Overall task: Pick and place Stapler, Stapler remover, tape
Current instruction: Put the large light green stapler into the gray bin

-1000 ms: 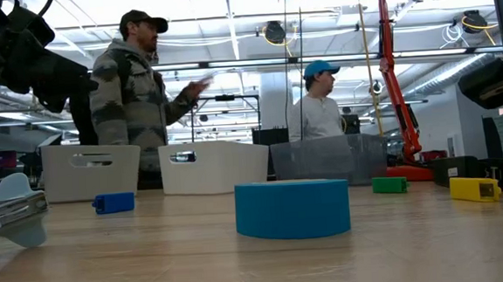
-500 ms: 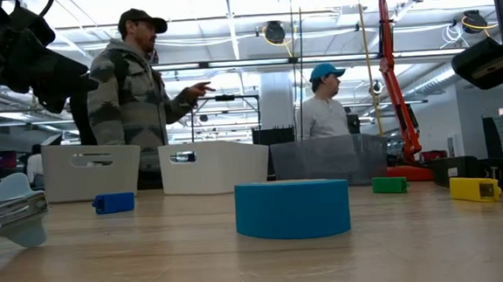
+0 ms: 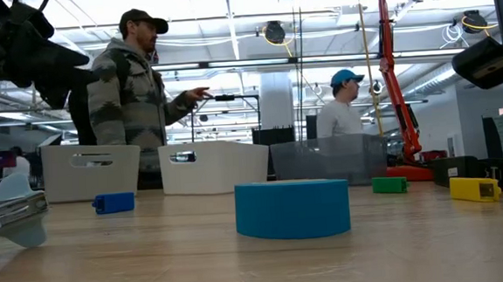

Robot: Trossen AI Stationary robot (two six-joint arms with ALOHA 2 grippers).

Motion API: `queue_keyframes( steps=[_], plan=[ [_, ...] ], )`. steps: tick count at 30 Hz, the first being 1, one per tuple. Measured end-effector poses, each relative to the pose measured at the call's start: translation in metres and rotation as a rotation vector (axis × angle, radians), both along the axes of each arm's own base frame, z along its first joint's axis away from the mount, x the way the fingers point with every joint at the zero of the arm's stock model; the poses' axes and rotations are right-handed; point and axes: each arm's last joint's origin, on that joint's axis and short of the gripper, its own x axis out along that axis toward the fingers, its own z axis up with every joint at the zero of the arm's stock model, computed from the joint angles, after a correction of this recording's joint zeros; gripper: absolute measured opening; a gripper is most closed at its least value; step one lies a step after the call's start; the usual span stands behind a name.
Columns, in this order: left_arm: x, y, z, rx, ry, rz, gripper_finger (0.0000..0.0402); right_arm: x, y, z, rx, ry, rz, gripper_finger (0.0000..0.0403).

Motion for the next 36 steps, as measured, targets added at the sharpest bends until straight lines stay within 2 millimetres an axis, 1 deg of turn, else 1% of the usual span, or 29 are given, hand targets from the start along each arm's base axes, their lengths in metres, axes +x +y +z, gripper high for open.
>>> queue_keyframes(
  steps=[17, 23, 28, 36],
  plan=[
    [0.000, 0.000, 0.000, 0.000, 0.002, 0.000, 0.0184, 0.001, 0.001, 0.001, 0.016, 0.002, -0.031, 0.0125],
    [0.000, 0.000, 0.000, -0.001, 0.002, 0.000, 0.0184, 0.001, 0.001, 0.001, 0.032, 0.029, -0.095, 0.0125],
    [0.000, 0.000, 0.000, -0.002, 0.002, 0.000, 0.0184, 0.000, -0.001, 0.009, 0.057, -0.006, -0.127, 0.0125],
    [0.000, 0.000, 0.000, -0.002, 0.000, 0.000, 0.0184, -0.008, -0.007, 0.028, 0.125, -0.051, -0.193, 0.0124]
  ],
)
